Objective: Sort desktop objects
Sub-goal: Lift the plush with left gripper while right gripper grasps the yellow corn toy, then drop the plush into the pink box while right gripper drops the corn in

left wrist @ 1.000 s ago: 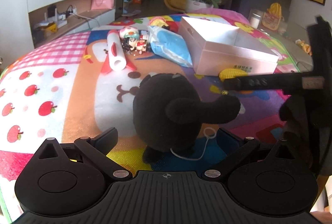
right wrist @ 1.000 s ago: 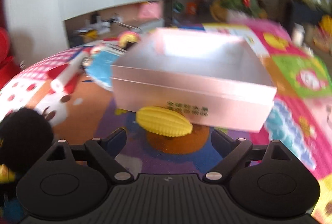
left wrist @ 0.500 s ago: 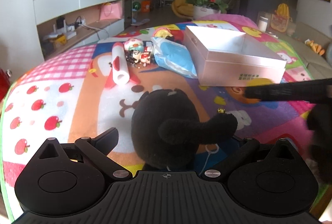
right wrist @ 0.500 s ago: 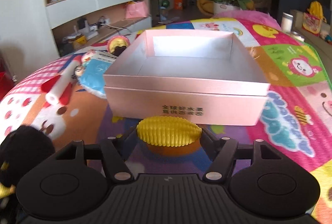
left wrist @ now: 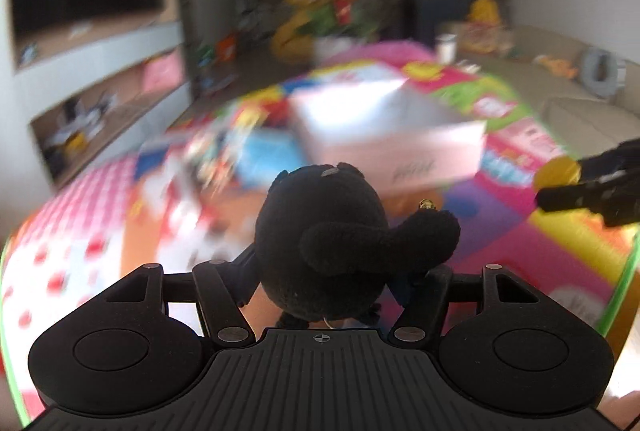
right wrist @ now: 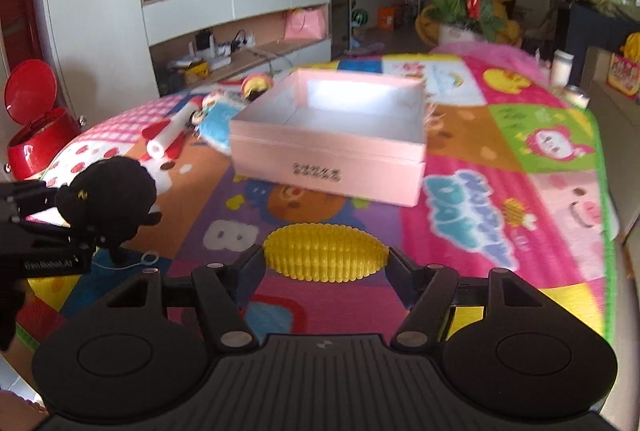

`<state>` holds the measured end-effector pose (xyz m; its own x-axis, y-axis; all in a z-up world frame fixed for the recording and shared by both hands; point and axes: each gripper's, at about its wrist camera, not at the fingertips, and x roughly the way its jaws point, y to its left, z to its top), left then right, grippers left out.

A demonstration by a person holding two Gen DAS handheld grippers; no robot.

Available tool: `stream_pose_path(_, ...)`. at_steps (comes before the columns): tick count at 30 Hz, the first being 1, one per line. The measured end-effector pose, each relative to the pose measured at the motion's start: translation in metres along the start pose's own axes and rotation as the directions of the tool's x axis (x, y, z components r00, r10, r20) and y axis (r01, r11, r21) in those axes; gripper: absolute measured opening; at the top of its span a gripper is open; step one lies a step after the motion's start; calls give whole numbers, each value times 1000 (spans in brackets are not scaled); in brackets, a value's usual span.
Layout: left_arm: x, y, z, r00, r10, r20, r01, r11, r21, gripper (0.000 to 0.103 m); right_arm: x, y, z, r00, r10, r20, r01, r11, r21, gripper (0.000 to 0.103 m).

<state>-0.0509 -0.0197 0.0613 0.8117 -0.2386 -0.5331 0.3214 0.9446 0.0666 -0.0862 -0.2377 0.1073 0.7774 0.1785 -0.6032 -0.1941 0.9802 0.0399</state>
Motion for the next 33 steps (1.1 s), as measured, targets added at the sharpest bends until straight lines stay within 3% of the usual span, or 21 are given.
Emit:
stream_pose_path(4, 20, -9, 56, 993, -64, 104, 56, 996, 75, 68, -10, -13, 12, 997, -28, 65, 26, 999, 36, 66)
stream_pose_path(6, 36, -19, 84, 982, -69, 178, 43, 989, 144, 68, -10, -19, 19, 995, -44, 92, 39, 998, 52, 66)
stream_pose_path(9, 67, -33, 122, 960, -41, 277, -28, 970, 241, 68, -2, -28, 30, 990, -73, 120, 65, 995, 69, 66)
stream_pose_path(12, 113, -50, 140, 938, 22, 346, -156, 918, 365, 73, 10, -34, 40, 987, -99, 130, 90, 993, 72, 66)
stream_pose_path(14, 147, -57, 139, 958, 35, 285, -164, 882, 443, 79, 18, -36, 44, 985, -115, 129, 107, 992, 67, 66)
stream_pose_path(15, 156, -58, 135, 971, 24, 239, -134, 880, 456, 80, 22, -37, 45, 985, -120, 128, 112, 992, 63, 66)
stream_pose_path(17, 158, -54, 123, 981, 10, 195, -96, 893, 439, 83, 26, -37, 46, 984, -121, 128, 114, 992, 54, 66)
stream_pose_path(19, 147, -45, 110, 985, -11, 171, -57, 920, 388, 96, 30, -37, 46, 985, -115, 130, 111, 993, 44, 66)
stream_pose_path(24, 103, -11, 80, 992, -86, 92, 69, 982, 174, 97, 45, -31, 57, 987, -89, 133, 84, 995, 47, 66)
stream_pose_path(31, 65, 11, 34, 997, -81, 13, 81, 997, -2, 100, 93, -10, 90, 991, -42, 127, 43, 999, -4, 67)
stream_pose_path(33, 58, 18, 21, 997, -82, -8, 82, 996, -32, 101, 110, -4, 99, 992, -62, 109, 64, 998, -18, 80)
